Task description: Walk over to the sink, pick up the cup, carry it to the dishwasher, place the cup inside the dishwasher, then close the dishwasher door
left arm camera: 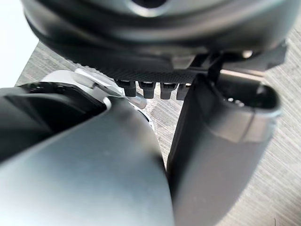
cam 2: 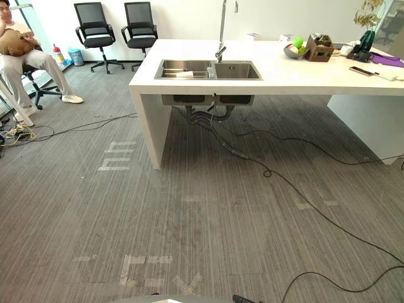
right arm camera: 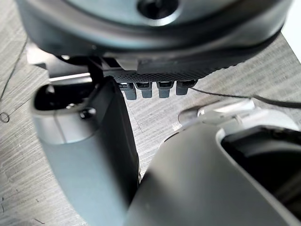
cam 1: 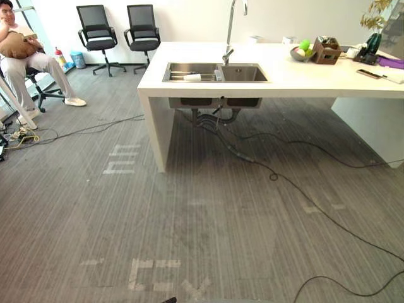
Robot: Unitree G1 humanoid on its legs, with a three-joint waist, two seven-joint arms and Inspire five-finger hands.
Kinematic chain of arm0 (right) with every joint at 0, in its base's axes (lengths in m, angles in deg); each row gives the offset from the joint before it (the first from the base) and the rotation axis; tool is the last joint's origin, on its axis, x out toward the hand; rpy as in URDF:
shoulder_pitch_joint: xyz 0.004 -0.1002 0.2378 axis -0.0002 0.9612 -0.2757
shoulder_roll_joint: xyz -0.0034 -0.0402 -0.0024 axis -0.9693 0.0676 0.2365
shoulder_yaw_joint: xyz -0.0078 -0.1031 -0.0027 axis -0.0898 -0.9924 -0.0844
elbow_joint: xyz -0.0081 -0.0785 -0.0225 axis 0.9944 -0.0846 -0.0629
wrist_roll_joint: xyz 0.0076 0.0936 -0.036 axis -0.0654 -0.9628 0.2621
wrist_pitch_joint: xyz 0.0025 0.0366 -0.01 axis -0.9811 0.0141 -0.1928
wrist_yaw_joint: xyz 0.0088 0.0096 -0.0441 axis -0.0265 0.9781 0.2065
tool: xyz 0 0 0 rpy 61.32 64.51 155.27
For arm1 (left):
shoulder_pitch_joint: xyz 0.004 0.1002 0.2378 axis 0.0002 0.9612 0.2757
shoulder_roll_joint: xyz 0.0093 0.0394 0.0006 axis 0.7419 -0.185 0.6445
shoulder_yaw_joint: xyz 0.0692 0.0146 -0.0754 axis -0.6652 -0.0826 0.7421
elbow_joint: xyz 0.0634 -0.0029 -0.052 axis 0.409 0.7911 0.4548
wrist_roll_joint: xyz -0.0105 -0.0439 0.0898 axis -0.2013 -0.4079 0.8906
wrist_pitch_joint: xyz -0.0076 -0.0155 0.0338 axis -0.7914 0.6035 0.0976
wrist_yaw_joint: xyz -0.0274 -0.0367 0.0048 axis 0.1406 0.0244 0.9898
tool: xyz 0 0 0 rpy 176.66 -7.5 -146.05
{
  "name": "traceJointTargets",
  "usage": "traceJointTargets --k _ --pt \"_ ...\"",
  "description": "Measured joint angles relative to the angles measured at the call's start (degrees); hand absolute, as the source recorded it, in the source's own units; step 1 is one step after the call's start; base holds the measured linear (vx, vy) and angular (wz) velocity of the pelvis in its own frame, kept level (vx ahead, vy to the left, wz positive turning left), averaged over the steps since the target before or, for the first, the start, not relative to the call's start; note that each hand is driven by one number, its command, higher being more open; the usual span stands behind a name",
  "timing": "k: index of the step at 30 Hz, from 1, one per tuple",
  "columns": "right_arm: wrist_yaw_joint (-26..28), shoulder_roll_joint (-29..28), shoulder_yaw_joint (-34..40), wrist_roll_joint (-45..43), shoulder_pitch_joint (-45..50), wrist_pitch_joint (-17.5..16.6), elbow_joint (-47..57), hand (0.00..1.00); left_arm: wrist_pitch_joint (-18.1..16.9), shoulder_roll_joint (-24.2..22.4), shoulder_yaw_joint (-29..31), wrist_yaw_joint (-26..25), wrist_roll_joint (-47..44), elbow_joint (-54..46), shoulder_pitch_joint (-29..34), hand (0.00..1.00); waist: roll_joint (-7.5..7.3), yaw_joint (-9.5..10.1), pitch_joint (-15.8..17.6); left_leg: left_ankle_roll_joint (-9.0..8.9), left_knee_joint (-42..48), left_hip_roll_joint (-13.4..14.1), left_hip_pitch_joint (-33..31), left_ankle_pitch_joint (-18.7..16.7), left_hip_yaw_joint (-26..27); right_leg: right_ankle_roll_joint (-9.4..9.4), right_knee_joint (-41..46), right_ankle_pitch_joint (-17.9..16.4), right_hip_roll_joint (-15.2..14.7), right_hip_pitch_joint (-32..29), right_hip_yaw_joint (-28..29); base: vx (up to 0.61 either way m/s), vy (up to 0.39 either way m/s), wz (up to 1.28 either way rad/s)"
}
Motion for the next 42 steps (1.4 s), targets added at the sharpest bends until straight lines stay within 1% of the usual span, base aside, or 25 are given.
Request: traceJointTargets --k 3,7,13,17,21,25,31,35,37,38,39,40,42 --pt "-0.24 0.01 -0.06 0.10 -0.19 0.41 -0.09 1.00 -1.34 -0.04 -0.64 -1.20 0.05 0.01 -0.08 1.00 -0.36 -0.04 0.29 -0.07 0.00 -0.03 0.00 0.10 -0.58 0.00 -0.10 0.00 -0.02 0.25 -0.50 -0.04 -0.033 0.08" --pt "0.60 0.20 -0.05 -0.09 -0.73 1.38 -0.11 1.00 -2.65 -0.02 -1.29 -1.82 0.09 -0.03 -0.31 1.00 -0.41 -0.13 1.20 -0.08 -0.02 -0.05 0.18 0.34 -1.22 -0.02 -0.22 0.01 -0.04 0.75 -1.13 -0.05 -0.032 0.08" --pt "0.91 0.33 -0.29 -2.06 -0.78 1.25 -0.51 1.00 -4.21 -0.27 -1.28 -3.14 0.08 0.00 -0.21 1.00 -0.45 -0.13 1.53 -0.02 -0.06 -0.04 0.13 0.39 -1.32 -0.18 -0.78 0.19 0.04 1.02 -1.26 -0.02 -0.016 0.01" --pt "0.97 0.46 -1.18 -2.66 -0.90 -0.34 -1.14 1.00 -5.75 -0.41 -1.28 -3.92 0.03 0.14 -0.18 1.00 -0.56 -0.14 1.91 -0.02 -0.06 -0.04 0.24 0.39 -1.48 -0.14 -1.07 0.22 0.06 1.38 -1.46 -0.01 -0.014 0.02" --pt "1.28 0.42 -1.35 -2.87 -0.90 -2.28 -1.41 1.00 -8.09 -0.74 -1.28 -4.73 -0.60 0.13 -0.11 1.00 -0.57 -0.14 2.57 0.00 -0.06 -0.04 0.36 0.41 -1.77 -0.14 -1.11 0.22 0.06 1.67 -1.76 -0.04 -0.029 0.03" --pt "1.21 0.52 -2.29 -2.81 -0.86 -3.79 -1.47 1.00 -9.04 -0.86 -1.29 -5.01 -0.61 0.13 -0.08 1.00 -0.53 -0.16 2.79 0.04 -0.07 -0.07 0.34 0.50 -2.02 -0.14 -1.11 0.22 0.03 1.75 -2.01 -0.04 -0.027 0.03" --pt "1.20 0.47 -2.49 -2.71 -0.83 -4.94 -1.51 1.00 -9.46 -0.91 -1.31 -5.07 -0.55 -0.04 -0.14 1.00 -0.59 -0.24 3.14 0.20 -0.07 -0.31 0.04 1.02 -3.59 -0.13 -1.07 0.20 -0.16 2.04 -3.26 -0.04 -0.026 0.12" --pt "0.96 0.67 -3.56 -1.69 -0.82 -6.73 -1.55 1.00 -9.25 -0.85 -1.66 -5.06 -0.59 -0.11 -0.15 1.00 -0.66 -0.24 3.35 0.29 -0.19 -0.44 -0.11 1.64 -4.75 -0.17 -0.56 0.10 -0.30 2.24 -4.47 -0.08 -0.031 0.16" --pt "0.55 0.65 -3.60 -1.69 -0.83 -7.32 -1.56 1.00 -9.29 -0.77 -1.97 -5.00 -0.63 -0.10 -0.14 1.00 -0.65 -0.25 3.52 0.40 -0.33 -0.64 -0.09 1.85 -5.14 -0.24 0.99 -0.64 -0.51 1.72 -4.61 -0.10 -0.015 0.07" --pt "0.19 0.56 -3.63 -1.70 -0.82 -7.90 -1.55 1.00 -9.61 -0.74 -2.08 -4.81 -0.68 -0.10 -0.10 1.00 -0.70 -0.27 3.61 0.50 -0.34 -0.88 -0.05 1.96 -5.32 -0.22 3.60 -2.02 -0.98 0.59 -4.71 -0.07 0.008 0.09" --pt "-0.38 0.40 -3.65 -1.70 -0.87 -8.47 -1.54 1.00 -10.43 -0.67 -2.11 -4.56 -0.76 -0.11 -0.04 1.00 -0.91 -0.30 3.76 0.57 -0.32 -1.32 -0.06 1.85 -5.45 0.20 7.24 -4.19 -1.81 -1.02 -4.90 -0.07 0.013 0.12" --pt "-0.92 0.29 -3.76 -1.68 -0.88 -8.98 -1.52 1.00 -10.88 -0.61 -2.12 -4.41 -0.79 -0.12 0.00 1.00 -1.08 -0.29 3.87 0.67 -0.29 -1.69 -0.11 1.78 -5.66 0.52 9.49 -5.46 -2.43 -2.09 -5.00 -0.07 0.017 0.19" --pt "-3.36 -0.10 -4.75 -1.56 -0.90 -11.55 -1.06 1.00 -13.15 -0.41 -2.27 -4.07 -2.02 -0.37 0.56 1.00 -2.05 -0.21 4.21 2.14 1.07 -3.82 -0.75 0.87 -6.40 2.01 16.47 -9.31 -5.53 -4.93 -5.33 -0.04 0.044 0.24"
